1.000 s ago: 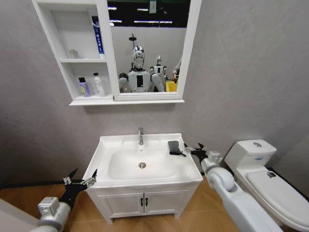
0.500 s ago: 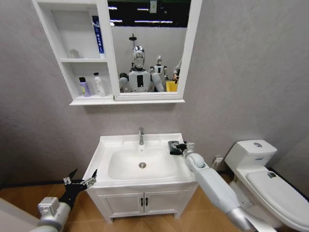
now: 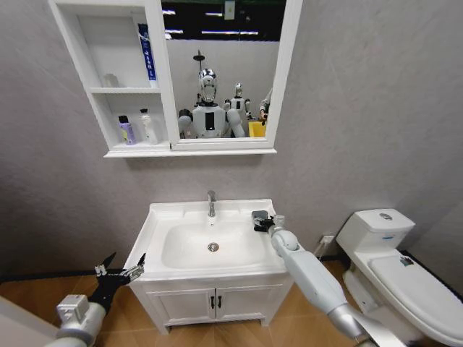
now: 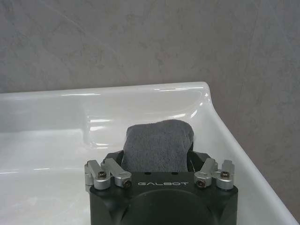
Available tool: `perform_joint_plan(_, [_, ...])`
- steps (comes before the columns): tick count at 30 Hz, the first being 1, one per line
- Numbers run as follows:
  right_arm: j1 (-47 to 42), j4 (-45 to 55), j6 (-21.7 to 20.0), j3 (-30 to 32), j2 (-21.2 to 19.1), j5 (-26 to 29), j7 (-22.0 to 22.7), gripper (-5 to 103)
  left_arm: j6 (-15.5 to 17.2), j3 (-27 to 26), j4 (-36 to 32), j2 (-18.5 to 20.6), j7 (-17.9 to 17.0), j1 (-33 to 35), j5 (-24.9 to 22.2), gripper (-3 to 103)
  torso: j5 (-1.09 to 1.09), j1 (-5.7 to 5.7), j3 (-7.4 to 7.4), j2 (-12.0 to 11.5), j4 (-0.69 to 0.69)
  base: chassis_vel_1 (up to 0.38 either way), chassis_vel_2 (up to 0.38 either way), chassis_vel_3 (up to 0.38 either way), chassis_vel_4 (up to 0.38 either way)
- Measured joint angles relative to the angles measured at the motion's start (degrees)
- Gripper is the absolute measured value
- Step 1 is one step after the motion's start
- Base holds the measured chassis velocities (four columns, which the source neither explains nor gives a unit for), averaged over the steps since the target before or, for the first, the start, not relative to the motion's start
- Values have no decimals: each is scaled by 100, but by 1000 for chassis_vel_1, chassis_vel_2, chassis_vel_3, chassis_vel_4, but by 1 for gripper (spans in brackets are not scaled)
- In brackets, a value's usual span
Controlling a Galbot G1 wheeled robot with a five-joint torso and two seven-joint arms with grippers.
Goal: Move facial cleanser and shampoo from washbasin to cabinet, then wipe washbasin with towel.
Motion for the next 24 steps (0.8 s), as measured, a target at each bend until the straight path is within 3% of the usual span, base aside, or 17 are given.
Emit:
perform_joint_plan(1, [0, 0, 0, 0, 0, 0, 0, 85, 0, 0, 0, 0, 0, 0, 0, 100, 0, 0, 0, 0, 0, 0, 0, 0, 0])
perform_joint_plan(2, [7, -72, -20, -8, 35, 0, 20, 74, 0, 0, 0, 0, 0, 0, 0, 100, 1, 0, 0, 0, -1, 0, 0, 0, 0])
perform_joint_plan(5, [43, -161, -73, -9, 78, 23, 31, 68, 0, 0, 0, 0, 0, 0, 0, 100, 1, 0, 0, 0, 0, 0, 0, 0, 0])
perform_joint_plan(6, [63, -203, -102, -16, 79, 37, 26, 57, 0, 0, 0, 0, 0, 0, 0, 100, -1, 0, 0, 0, 1, 0, 0, 0, 0])
perform_joint_plan(10, [76, -235, -105, -33, 55, 49, -6, 52, 0, 0, 0, 0, 0, 0, 0, 100, 0, 0, 0, 1, 0, 0, 0, 0, 0])
perform_joint_plan(12, [77, -185, -109, -31, 13, 96, -12, 36, 0, 0, 0, 0, 0, 0, 0, 100, 1, 0, 0, 1, 0, 0, 0, 0, 0])
perform_joint_plan(13, [77, -185, -109, -31, 13, 96, -12, 36, 0, 0, 0, 0, 0, 0, 0, 100, 1, 0, 0, 1, 0, 0, 0, 0, 0])
perform_joint_plan(15, [70, -65, -129, -18, -55, 147, -1, 25, 0, 0, 0, 0, 0, 0, 0, 100, 1, 0, 0, 1, 0, 0, 0, 0, 0])
perform_joint_plan(17, [66, -10, -134, -4, -74, 150, 9, 25, 0, 0, 1, 0, 0, 0, 0, 100, 1, 0, 0, 1, -1, 0, 0, 0, 0])
perform_joint_plan(22, [28, 502, -168, 17, -123, 16, 100, 5, 0, 0, 0, 0, 0, 0, 0, 100, 1, 0, 0, 1, 0, 0, 0, 0, 0])
perform_joint_plan(24, [-33, 871, -261, -82, -174, -37, 149, 4, 0, 0, 0, 0, 0, 0, 0, 100, -3, 0, 0, 1, 0, 0, 0, 0, 0])
